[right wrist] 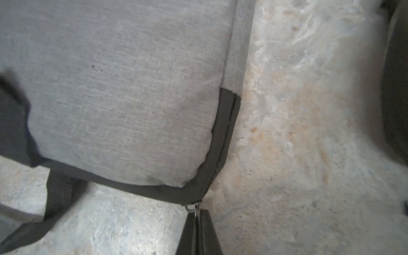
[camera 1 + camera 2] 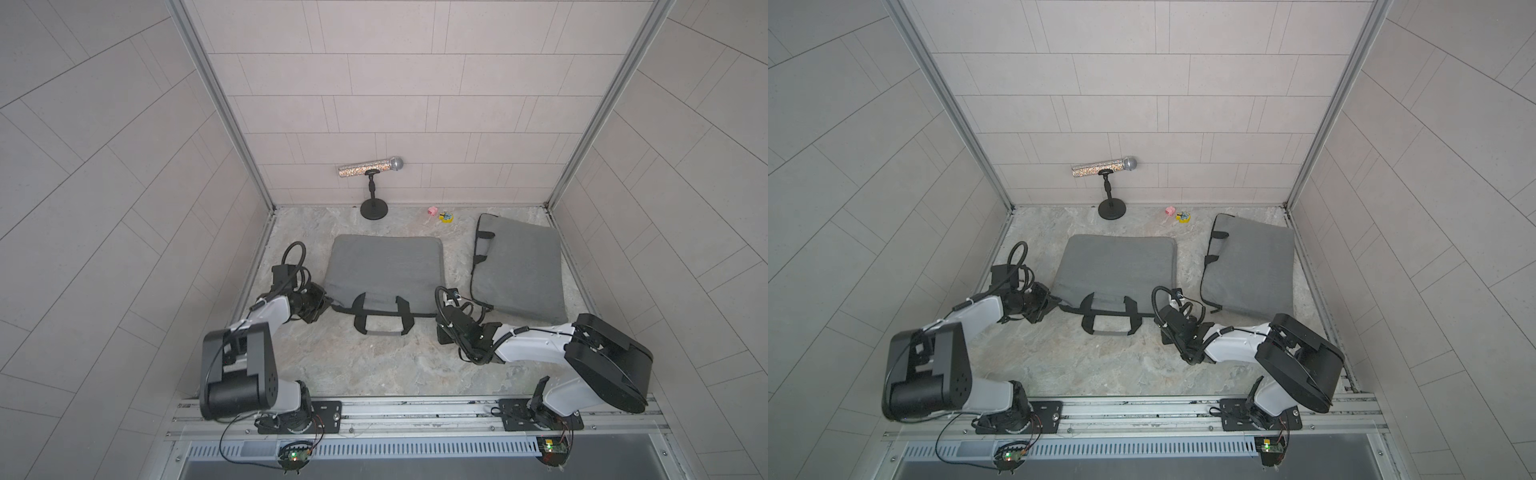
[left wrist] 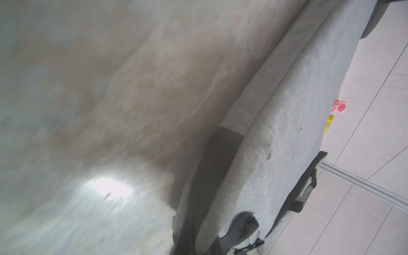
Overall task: Put the mouse into the laptop bag
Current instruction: Zip the zipper on the zippered laptop bag.
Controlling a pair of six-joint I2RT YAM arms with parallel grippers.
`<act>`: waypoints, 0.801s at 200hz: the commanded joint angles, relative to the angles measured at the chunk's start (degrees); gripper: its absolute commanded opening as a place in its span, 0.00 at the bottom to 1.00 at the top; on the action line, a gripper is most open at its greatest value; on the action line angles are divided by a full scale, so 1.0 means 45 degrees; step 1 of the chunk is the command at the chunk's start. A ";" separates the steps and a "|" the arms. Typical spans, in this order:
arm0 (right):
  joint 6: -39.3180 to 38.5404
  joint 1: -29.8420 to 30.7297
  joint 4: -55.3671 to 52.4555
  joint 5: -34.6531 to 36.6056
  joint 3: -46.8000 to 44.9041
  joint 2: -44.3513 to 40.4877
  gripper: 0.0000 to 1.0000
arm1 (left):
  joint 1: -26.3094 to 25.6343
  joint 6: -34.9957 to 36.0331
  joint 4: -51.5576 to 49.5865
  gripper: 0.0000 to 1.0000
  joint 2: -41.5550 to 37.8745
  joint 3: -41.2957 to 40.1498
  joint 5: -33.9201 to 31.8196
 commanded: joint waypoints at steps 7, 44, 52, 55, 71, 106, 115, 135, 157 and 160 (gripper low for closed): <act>0.0312 0.1087 -0.0987 0.0581 -0.0346 -0.0343 0.00 | -0.0086 0.0069 0.0683 0.26 0.1404 0.2161 -0.1034; 0.0449 0.3540 -0.0817 0.0781 0.1723 0.1238 0.00 | -0.0700 0.0299 -0.0345 0.92 0.0627 0.2268 -0.1750; 0.0322 0.3824 -0.0834 0.0626 0.2390 0.1833 0.00 | -0.0864 0.0247 -0.0340 0.93 0.0132 0.1852 -0.1775; 0.0258 0.3899 -0.0798 0.0509 0.2622 0.2052 0.00 | -0.0910 0.0220 -0.0330 0.93 -0.0098 0.1677 -0.1784; -0.0096 0.4049 0.0251 -0.0336 0.3235 0.2905 0.00 | -0.1182 0.0103 -0.0321 0.93 -0.1239 0.0659 -0.1658; -0.0528 0.4120 0.0830 -0.0801 0.4074 0.3703 0.00 | -0.2571 -0.1098 0.0907 0.93 -0.4134 -0.2494 -0.1662; -0.0619 0.4148 0.1071 -0.0927 0.4053 0.3714 0.00 | -0.3482 -0.1215 0.1012 0.93 -0.4882 -0.2860 -0.2010; -0.0659 0.4182 0.1503 -0.1039 0.3777 0.3517 0.00 | -0.5493 -0.1700 0.0583 0.93 -0.6179 -0.3351 -0.2896; -0.0662 0.4217 0.2191 -0.1190 0.3233 0.3081 0.00 | -0.7221 -0.3076 0.1734 0.93 -0.7396 -0.4682 -0.3548; -0.0673 0.4239 0.2278 -0.1204 0.3157 0.3018 0.00 | -0.7424 -0.3250 0.1994 0.93 -0.7533 -0.4862 -0.3598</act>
